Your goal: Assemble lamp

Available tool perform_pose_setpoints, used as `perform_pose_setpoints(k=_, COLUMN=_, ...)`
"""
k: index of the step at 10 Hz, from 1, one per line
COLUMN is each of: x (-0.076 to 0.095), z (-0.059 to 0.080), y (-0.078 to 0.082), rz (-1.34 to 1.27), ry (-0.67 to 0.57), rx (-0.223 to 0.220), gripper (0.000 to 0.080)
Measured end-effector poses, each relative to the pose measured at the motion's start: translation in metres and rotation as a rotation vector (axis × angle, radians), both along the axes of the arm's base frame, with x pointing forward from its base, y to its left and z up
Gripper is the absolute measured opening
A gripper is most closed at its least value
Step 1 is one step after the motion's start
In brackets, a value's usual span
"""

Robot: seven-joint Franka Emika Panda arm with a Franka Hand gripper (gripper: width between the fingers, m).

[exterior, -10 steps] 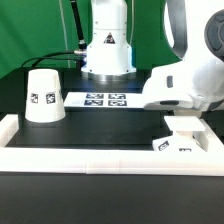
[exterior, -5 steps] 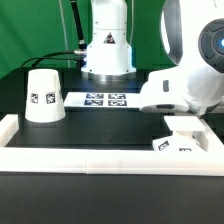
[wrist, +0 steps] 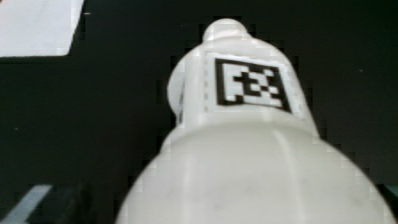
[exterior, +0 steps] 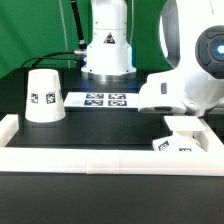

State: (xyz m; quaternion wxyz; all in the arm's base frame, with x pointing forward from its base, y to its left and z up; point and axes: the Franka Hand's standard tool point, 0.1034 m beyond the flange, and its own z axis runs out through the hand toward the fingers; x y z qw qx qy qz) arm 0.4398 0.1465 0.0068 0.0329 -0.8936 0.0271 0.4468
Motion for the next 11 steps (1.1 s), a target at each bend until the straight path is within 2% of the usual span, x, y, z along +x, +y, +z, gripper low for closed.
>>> perform_pose_setpoints(k=1, x=0.000, z=0.000, y=0.000, rz=0.000, ry=0.000, rx=0.000, gripper=0.0569)
perform_pose_setpoints(k=5, x=0.002, z=0.002, y=-0.001, rz=0.004, ry=0.000, rx=0.007, gripper=0.0574)
perform_pose_setpoints(k=7, x=0.022, z=0.022, y=-0.008, rz=0.011, ry=-0.027, rx=0.042, gripper=0.0574)
perform_pose_setpoints(k=9, x=0.041, z=0.049, y=-0.018, rz=0.008, ry=-0.048, rx=0.069, gripper=0.0576)
perform_pose_setpoints(k=11, x=0.067, z=0.090, y=-0.029, rz=-0.002, ry=-0.066, rx=0.081, gripper=0.0576)
